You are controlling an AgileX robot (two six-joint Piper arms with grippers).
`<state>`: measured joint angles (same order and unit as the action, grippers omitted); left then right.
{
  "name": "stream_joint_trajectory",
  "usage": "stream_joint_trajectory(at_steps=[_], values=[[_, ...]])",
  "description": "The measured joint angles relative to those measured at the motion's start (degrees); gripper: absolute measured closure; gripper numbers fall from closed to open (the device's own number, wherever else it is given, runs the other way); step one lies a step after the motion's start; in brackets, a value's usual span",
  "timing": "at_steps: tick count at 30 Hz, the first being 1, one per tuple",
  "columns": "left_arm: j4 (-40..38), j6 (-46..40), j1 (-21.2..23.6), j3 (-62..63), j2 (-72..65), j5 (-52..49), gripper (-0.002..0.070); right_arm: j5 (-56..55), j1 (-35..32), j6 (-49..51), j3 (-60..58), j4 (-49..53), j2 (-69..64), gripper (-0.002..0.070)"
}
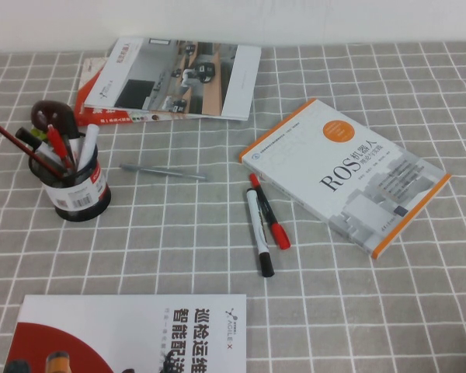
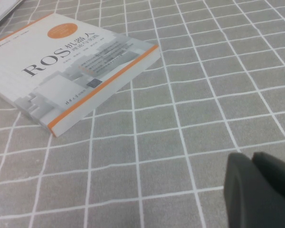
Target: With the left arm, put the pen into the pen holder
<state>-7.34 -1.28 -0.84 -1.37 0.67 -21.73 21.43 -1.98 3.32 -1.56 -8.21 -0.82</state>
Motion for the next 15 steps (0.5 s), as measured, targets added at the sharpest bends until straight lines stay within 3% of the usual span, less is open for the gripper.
stream_joint_trajectory(at_steps=[15], values=[[0.44, -2.11, 0.0, 0.0, 0.0, -0.24, 0.0675, 0.0, 0.0, 0.0, 0.0, 0.0, 0.0, 0.0691]])
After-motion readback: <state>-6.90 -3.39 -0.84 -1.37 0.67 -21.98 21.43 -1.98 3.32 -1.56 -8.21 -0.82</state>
